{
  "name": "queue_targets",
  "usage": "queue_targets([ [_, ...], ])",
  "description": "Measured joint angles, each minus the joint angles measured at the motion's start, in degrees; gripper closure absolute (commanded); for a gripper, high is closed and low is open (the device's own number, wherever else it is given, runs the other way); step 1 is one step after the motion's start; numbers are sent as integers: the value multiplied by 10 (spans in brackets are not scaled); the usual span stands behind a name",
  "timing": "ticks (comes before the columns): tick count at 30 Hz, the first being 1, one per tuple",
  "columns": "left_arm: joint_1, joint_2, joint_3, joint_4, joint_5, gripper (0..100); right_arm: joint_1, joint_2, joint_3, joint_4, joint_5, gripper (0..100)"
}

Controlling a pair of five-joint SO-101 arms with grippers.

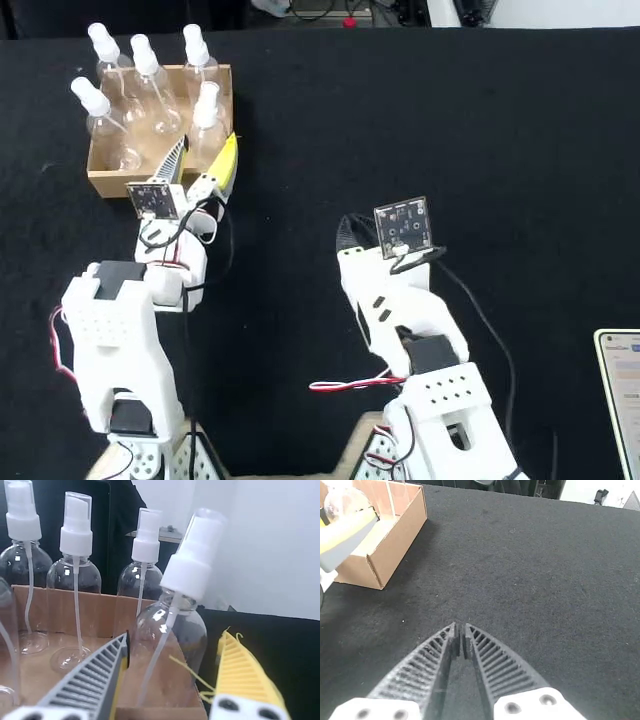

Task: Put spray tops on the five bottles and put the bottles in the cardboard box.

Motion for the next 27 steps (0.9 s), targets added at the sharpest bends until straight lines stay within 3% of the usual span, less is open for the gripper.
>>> queue_targets([
  [7, -7, 0, 24, -4, 0, 728, 0, 0, 0, 0, 0, 986],
  [12, -7, -3, 48, -62, 0, 730, 0, 0, 0, 0, 0, 986],
  [20, -7, -7, 84, -77, -47, 732, 0, 0, 0, 0, 0, 986],
  [27, 0, -42, 161, -158, -50, 733, 0, 0, 0, 0, 0, 986],
])
